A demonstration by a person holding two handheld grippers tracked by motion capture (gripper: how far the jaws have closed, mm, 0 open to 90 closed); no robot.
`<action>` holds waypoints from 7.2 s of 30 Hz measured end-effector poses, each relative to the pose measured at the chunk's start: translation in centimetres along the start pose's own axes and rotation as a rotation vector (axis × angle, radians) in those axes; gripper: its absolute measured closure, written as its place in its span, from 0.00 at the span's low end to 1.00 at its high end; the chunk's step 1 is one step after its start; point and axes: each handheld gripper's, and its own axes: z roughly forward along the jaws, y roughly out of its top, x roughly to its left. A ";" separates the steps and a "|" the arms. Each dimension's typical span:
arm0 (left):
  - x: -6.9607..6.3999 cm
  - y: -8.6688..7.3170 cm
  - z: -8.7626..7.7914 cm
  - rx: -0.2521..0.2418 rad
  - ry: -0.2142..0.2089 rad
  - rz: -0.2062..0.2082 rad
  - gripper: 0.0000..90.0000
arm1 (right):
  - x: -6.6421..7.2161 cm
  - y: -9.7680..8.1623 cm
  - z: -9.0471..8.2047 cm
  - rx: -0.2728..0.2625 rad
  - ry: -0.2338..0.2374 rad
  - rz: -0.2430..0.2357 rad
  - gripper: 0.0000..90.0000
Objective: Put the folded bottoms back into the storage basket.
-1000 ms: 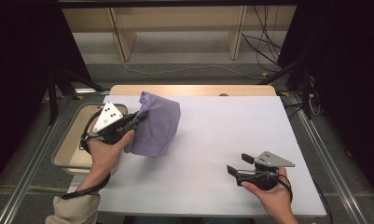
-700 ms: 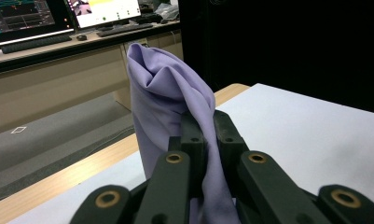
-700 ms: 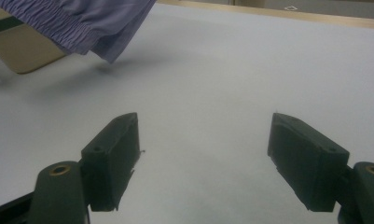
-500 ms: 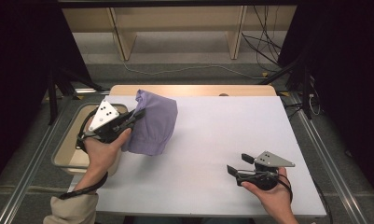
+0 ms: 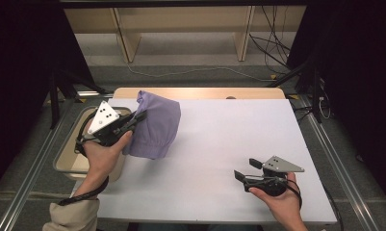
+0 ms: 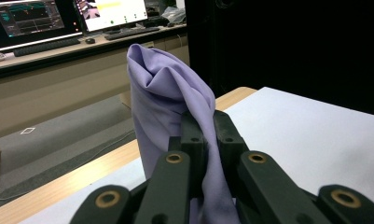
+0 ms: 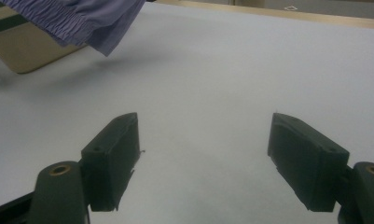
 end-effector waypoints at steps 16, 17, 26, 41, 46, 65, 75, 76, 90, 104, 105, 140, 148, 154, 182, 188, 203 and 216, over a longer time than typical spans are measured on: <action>0.7 0.3 -0.5 -0.008 0.014 -0.008 0.94 | 0.0 0.0 0.0 0.001 0.001 0.001 0.29; 0.8 0.4 -0.6 -0.010 0.018 -0.010 0.94 | 0.0 0.0 0.0 0.001 0.002 0.001 0.29; 1.1 0.6 -0.9 -0.016 0.026 -0.012 0.94 | 0.0 0.0 0.0 0.002 0.002 0.003 0.29; 1.7 0.9 -1.5 -0.026 0.044 -0.014 0.94 | 0.1 0.0 0.0 0.003 0.002 0.002 0.29; 1.9 1.0 -1.7 -0.029 0.051 -0.018 0.94 | 0.0 0.0 0.0 0.002 0.001 0.003 0.29; 2.5 1.3 -2.4 -0.046 0.069 -0.027 0.94 | 0.1 0.0 0.0 0.001 0.002 0.002 0.29; 2.8 1.5 -2.7 -0.051 0.078 -0.029 0.94 | 0.1 0.0 0.1 0.001 0.002 0.002 0.29; 2.8 1.5 -2.7 -0.051 0.078 -0.029 0.94 | 0.1 0.0 0.1 0.001 0.002 0.002 0.29; 3.6 1.8 -3.4 -0.058 0.098 -0.037 0.94 | 0.1 0.0 0.1 0.001 0.003 0.004 0.29; 3.9 1.9 -3.8 -0.065 0.110 -0.039 0.94 | 0.1 0.0 0.0 0.000 0.003 0.004 0.29; 4.0 1.9 -3.9 -0.067 0.111 -0.038 0.94 | 0.1 0.0 0.0 0.000 0.003 0.003 0.29; 5.0 2.3 -5.1 -0.090 0.140 -0.049 0.94 | 0.1 0.0 0.1 0.000 0.004 0.004 0.29; 5.2 2.4 -5.5 -0.096 0.145 -0.048 0.94 | 0.1 0.0 0.1 0.001 0.003 0.003 0.29; 5.3 2.6 -5.7 -0.101 0.150 -0.047 0.94 | 0.1 0.0 0.1 0.002 0.003 0.002 0.29; 5.9 2.8 -6.5 -0.115 0.166 -0.050 0.94 | 0.1 0.0 0.1 0.001 0.003 0.002 0.29; 6.0 2.9 -6.7 -0.116 0.171 -0.048 0.94 | 0.1 0.0 0.1 0.001 0.003 0.001 0.29; 6.2 2.9 -7.0 -0.120 0.183 -0.046 0.94 | 0.1 0.0 0.1 0.001 0.004 0.002 0.29; 6.5 2.8 -7.1 -0.119 0.190 -0.048 0.94 | 0.1 0.0 0.1 0.002 0.004 0.002 0.29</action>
